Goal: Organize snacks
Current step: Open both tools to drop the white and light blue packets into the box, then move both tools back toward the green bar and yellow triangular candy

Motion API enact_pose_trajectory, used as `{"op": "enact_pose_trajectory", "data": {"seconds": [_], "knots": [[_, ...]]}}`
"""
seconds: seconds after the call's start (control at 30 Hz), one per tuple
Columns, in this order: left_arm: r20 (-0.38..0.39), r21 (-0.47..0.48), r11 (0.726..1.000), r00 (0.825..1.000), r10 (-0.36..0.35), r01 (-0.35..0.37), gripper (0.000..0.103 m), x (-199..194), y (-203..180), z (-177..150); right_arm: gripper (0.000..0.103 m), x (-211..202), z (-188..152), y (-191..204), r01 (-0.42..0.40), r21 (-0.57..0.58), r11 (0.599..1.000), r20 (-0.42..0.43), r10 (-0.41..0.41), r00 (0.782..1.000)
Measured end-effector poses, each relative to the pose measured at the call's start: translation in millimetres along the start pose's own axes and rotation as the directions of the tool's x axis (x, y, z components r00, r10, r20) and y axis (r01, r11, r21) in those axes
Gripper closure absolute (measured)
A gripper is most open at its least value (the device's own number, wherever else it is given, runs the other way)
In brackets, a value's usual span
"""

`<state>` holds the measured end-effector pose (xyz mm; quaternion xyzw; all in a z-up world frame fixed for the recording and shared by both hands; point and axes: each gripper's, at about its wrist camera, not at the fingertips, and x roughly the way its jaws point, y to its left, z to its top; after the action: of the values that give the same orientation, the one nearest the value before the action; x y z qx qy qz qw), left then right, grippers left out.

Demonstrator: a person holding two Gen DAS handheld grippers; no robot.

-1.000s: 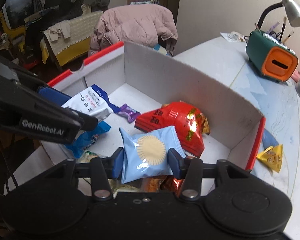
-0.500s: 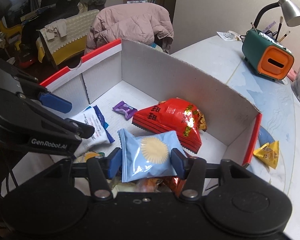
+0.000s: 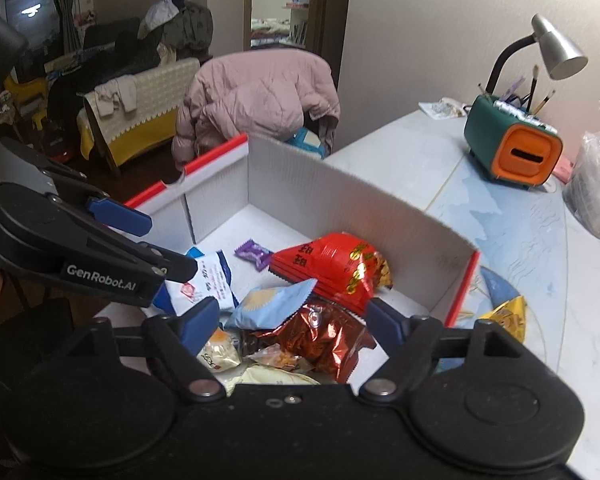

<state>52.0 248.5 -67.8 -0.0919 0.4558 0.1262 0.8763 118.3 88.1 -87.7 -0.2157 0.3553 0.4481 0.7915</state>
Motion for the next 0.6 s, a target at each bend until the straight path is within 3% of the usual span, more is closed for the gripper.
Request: {"op": "enact_pose_trajectory", "data": {"seconds": [0.17,0.37,0.6], "knots": [[0.05,0.0,1.0,0.998,-0.025,0.025,0.039,-17,-7,2,0.019,-22,1,-4,0.004,0.016,1.0,0.042,-0.004,0.999],[0.098,0.012,0.998,0.994,-0.055,0.054,0.038,-34,-22,3,0.013,-47,-1,-10,0.002,0.028,1.0,0.087,-0.005,0.996],[0.139,0.024,0.997,0.987,-0.082,0.08,0.029,-46,-47,3,0.001,-78,-15,-28,-0.01,0.063,0.998,0.151,0.001,0.989]]}}
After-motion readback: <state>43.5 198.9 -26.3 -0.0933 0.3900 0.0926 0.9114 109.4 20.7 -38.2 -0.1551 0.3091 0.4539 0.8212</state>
